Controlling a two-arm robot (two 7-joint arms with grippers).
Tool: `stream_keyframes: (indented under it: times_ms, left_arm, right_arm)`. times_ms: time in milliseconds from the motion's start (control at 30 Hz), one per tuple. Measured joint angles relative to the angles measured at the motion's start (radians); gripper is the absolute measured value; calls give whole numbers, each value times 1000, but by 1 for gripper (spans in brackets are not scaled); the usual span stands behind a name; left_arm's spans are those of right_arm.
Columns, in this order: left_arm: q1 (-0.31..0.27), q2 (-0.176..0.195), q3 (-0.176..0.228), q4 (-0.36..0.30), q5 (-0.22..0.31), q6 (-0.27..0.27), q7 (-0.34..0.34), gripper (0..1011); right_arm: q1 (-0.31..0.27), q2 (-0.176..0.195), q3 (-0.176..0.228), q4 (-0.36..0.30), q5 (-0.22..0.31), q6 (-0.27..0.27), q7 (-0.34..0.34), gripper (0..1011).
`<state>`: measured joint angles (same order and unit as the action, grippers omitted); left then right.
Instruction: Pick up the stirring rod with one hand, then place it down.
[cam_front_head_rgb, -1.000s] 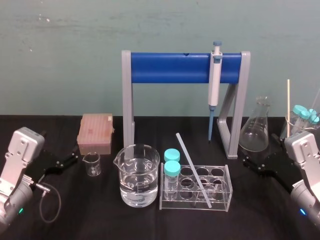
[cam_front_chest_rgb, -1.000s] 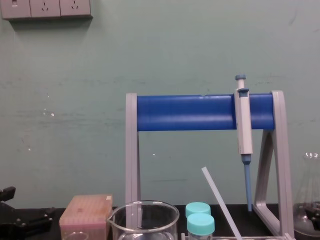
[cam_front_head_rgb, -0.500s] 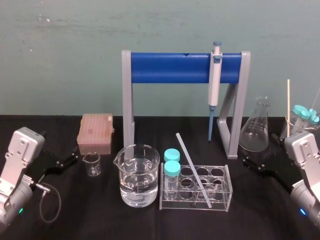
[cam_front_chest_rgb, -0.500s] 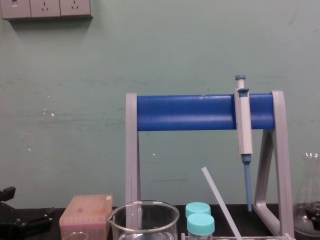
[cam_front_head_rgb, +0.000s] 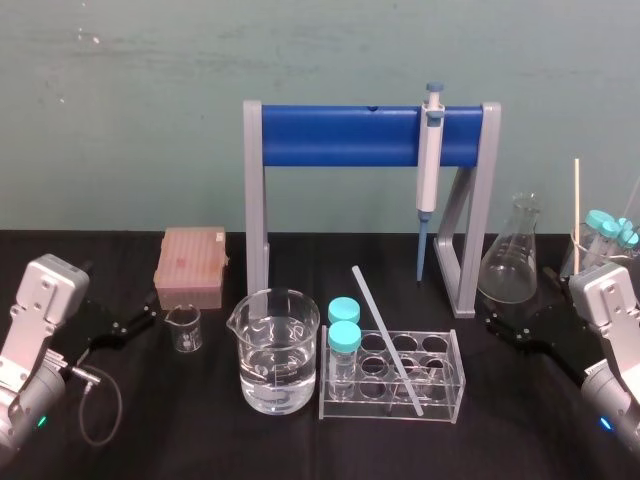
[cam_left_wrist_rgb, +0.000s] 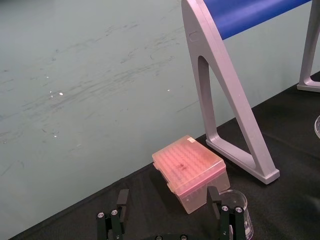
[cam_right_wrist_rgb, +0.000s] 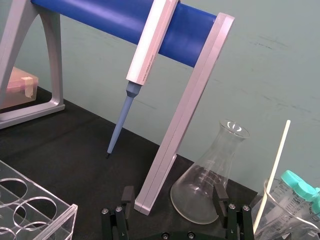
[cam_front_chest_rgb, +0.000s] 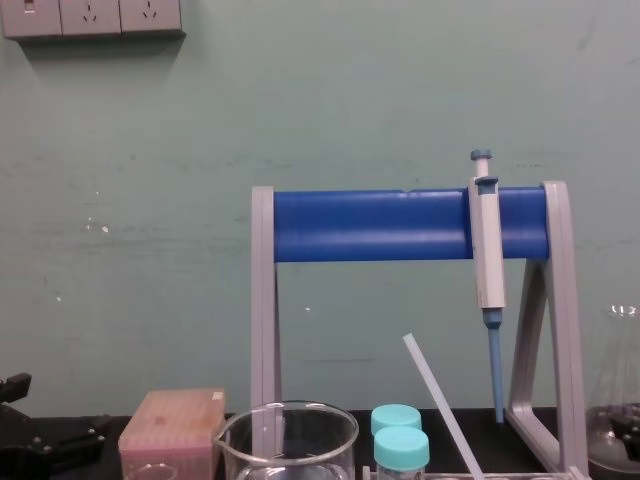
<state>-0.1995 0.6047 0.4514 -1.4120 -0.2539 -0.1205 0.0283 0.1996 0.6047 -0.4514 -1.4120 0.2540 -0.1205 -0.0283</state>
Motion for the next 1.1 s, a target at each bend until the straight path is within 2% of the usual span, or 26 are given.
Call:
stream_keyframes:
  times_ms: [467, 600, 667, 767, 800, 1000, 1100]
  left_arm:
    - [0, 0, 0, 0, 0, 0, 0, 1000]
    - [0, 0, 0, 0, 0, 0, 0, 1000]
    - [0, 0, 0, 0, 0, 0, 0, 1000]
    - [0, 0, 0, 0, 0, 0, 0, 1000]
    - [0, 0, 0, 0, 0, 0, 0, 1000]
    - [0, 0, 0, 0, 0, 0, 0, 1000]
    - [0, 0, 0, 0, 0, 0, 0, 1000]
  right_arm:
    - [0, 0, 0, 0, 0, 0, 0, 1003]
    - [-2, -1, 13, -4, 8, -4, 22, 1003]
    - [-8, 3, 24, -18, 31, -6, 56, 1003]
    - [-22, 16, 44, -50, 101, 5, 139, 1003]
    - [-30, 23, 54, -70, 145, 20, 187, 1003]
    - [-47, 39, 82, -125, 301, 106, 363, 1003]
    - [-45, 39, 82, -133, 324, 125, 402, 1003]
